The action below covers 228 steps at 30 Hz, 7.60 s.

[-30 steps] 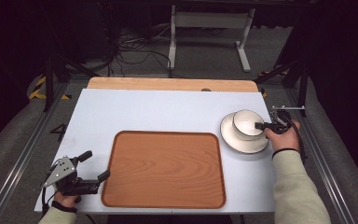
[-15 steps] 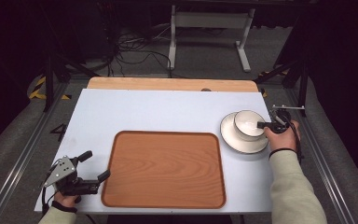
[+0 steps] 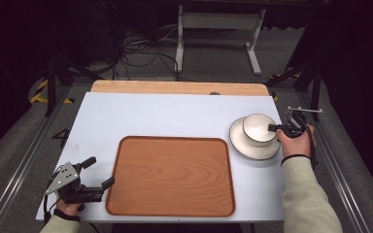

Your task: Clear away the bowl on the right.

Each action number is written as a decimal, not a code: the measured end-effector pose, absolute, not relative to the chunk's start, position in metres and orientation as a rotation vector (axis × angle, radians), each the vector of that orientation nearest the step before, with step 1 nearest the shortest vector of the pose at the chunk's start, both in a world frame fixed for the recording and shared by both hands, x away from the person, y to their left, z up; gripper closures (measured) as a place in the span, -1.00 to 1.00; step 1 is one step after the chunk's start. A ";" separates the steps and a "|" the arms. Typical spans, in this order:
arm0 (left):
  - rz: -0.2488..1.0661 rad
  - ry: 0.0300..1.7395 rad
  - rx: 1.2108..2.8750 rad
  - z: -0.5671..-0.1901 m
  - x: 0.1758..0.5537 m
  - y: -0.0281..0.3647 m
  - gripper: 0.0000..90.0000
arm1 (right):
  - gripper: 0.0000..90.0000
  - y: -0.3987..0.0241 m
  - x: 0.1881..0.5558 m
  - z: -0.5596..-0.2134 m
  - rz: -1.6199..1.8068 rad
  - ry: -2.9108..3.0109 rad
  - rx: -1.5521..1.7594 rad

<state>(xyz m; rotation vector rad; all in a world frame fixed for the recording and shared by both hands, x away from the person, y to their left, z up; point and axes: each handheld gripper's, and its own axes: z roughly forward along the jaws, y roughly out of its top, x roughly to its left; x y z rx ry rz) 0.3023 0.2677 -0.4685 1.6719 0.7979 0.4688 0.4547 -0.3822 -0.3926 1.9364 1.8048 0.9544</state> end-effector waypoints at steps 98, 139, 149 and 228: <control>0.469 0.792 1.675 -0.468 0.302 0.269 -0.99 | 0.78 -0.208 0.397 -0.295 1.149 2.256 1.719; 0.469 0.787 1.677 -0.468 0.303 0.269 -0.99 | 0.76 -0.152 0.397 -0.339 1.193 2.419 1.704; 0.467 0.788 1.677 -0.468 0.303 0.269 -0.99 | 0.75 -0.141 0.399 -0.360 1.160 2.449 1.706; 0.469 0.787 1.677 -0.468 0.302 0.268 -0.99 | 0.06 -0.137 0.388 -0.407 1.379 2.331 1.112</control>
